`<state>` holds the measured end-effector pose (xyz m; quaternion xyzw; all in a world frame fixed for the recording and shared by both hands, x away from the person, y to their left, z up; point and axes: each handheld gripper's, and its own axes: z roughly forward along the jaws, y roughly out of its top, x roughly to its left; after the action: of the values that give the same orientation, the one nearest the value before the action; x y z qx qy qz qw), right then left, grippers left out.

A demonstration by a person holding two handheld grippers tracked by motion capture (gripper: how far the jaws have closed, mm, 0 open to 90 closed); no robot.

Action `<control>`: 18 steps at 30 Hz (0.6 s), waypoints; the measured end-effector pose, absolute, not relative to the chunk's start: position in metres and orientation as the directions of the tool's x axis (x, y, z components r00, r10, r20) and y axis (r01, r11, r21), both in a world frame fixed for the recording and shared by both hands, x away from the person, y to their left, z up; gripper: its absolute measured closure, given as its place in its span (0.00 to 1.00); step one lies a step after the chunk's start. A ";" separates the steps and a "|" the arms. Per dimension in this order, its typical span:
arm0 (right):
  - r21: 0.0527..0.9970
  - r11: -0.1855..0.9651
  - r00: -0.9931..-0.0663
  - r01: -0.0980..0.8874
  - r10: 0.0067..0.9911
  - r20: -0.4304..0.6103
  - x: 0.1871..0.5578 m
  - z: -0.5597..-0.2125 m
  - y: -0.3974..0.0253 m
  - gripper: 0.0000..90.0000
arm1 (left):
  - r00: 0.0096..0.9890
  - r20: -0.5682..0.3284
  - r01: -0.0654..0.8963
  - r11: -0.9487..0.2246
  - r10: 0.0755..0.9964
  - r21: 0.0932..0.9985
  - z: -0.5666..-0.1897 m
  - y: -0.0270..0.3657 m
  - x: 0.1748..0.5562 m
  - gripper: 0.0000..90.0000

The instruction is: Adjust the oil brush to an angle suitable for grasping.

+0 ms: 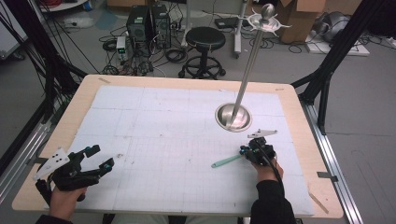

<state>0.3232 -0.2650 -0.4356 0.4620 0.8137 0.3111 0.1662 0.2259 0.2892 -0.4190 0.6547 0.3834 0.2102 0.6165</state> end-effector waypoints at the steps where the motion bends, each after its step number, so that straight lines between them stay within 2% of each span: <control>1: 0.663 0.365 -0.513 0.654 0.857 0.034 0.318 -0.436 -0.267 1.00 | 0.618 -0.197 0.242 0.053 0.761 0.969 -0.419 0.289 0.226 0.20; 7: 0.666 0.359 -0.534 0.654 0.843 0.069 0.292 -0.436 -0.272 1.00 | 0.619 -0.198 0.242 0.056 0.760 0.969 -0.418 0.289 0.226 0.20; 14: 0.669 0.400 -0.580 0.627 0.813 0.057 0.264 -0.430 -0.267 1.00 | 0.621 -0.200 0.241 0.057 0.758 0.969 -0.418 0.288 0.227 0.20; 18: 0.705 0.413 -0.621 0.576 0.782 0.050 0.255 -0.425 -0.260 1.00 | 0.622 -0.198 0.241 0.055 0.758 0.969 -0.418 0.287 0.227 0.20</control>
<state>0.2545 -0.2598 -0.4245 0.4102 0.8278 0.3542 0.1452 0.2271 0.2873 -0.4183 0.6550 0.3814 0.2088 0.6180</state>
